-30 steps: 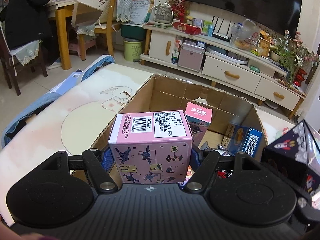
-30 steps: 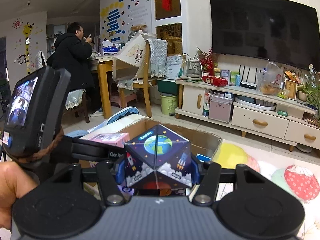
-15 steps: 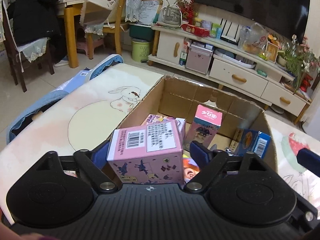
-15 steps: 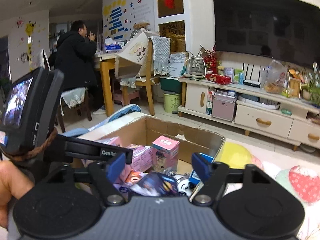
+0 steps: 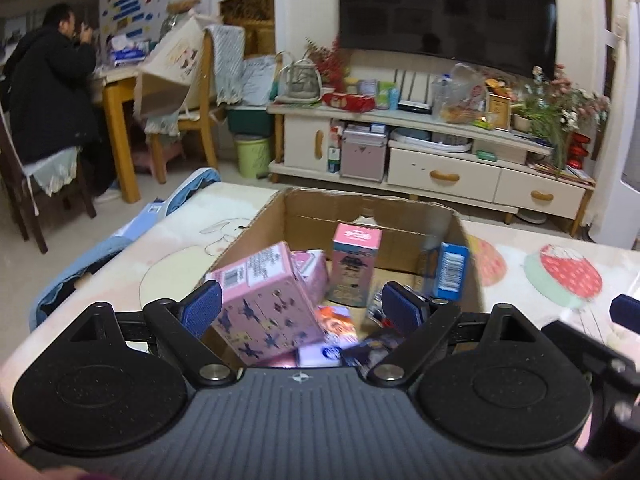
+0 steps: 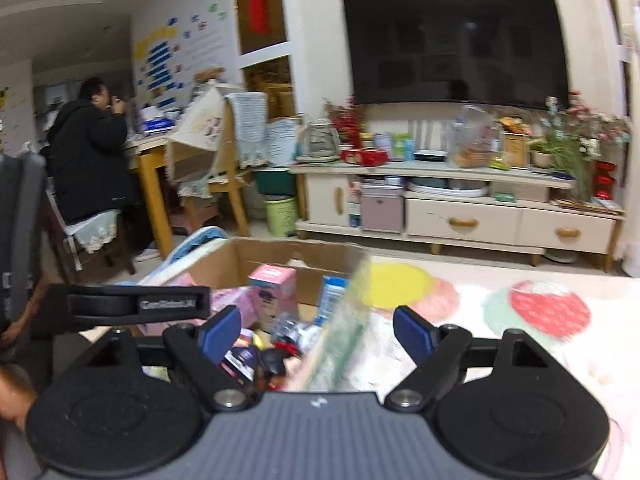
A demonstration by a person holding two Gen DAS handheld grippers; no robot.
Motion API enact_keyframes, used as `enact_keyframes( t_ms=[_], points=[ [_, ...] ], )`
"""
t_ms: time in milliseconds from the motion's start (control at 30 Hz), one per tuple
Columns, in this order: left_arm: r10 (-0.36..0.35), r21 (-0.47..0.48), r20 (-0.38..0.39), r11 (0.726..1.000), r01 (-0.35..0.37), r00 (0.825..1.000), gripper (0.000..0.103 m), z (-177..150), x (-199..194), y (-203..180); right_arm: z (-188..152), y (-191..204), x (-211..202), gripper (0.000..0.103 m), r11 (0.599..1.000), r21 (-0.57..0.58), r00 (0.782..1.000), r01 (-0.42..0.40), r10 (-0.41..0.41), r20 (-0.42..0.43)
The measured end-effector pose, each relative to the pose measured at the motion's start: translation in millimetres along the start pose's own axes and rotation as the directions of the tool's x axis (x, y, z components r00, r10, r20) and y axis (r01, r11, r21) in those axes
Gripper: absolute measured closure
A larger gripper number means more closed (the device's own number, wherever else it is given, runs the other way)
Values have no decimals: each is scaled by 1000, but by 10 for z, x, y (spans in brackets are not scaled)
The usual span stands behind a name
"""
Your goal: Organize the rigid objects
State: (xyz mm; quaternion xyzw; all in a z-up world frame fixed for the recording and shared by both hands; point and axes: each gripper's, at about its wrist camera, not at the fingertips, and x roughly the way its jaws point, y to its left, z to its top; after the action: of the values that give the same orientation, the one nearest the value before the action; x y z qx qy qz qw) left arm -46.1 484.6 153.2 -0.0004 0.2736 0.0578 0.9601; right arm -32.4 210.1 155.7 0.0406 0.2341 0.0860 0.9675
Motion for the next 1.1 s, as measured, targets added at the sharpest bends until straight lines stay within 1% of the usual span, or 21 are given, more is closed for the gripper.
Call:
enact_keyframes(
  t_ms=[167, 300, 400, 600, 833, 1000, 1100],
  points=[
    [-31, 8, 5, 999, 31, 1000, 0, -158, -229, -56, -71, -64, -224, 20, 998, 30, 998, 61, -62, 16],
    [-69, -9, 3, 998, 69, 998, 0, -277, -391, -67, -146, -56, -392, 20, 996, 34, 996, 85, -85, 14],
    [-69, 3, -2, 998, 69, 998, 0, -353, -502, -79, -179, -40, -492, 20, 995, 37, 995, 96, -96, 5],
    [-70, 29, 10, 997, 69, 998, 0, -448, -727, -76, -286, 9, -703, 20, 994, 23, 994, 108, -108, -4],
    [-58, 60, 25, 997, 57, 998, 0, -564, -935, -22, -393, 141, -928, 20, 993, -25, 993, 116, -116, 10],
    [-62, 60, 38, 996, 60, 997, 0, -605, -1031, 0, -444, 245, -1056, 20, 992, -53, 993, 118, -117, 27],
    [-51, 63, 47, 997, 48, 998, 0, -625, -1056, -11, -464, 287, -1112, 20, 991, -61, 992, 122, -120, 36]
  ],
)
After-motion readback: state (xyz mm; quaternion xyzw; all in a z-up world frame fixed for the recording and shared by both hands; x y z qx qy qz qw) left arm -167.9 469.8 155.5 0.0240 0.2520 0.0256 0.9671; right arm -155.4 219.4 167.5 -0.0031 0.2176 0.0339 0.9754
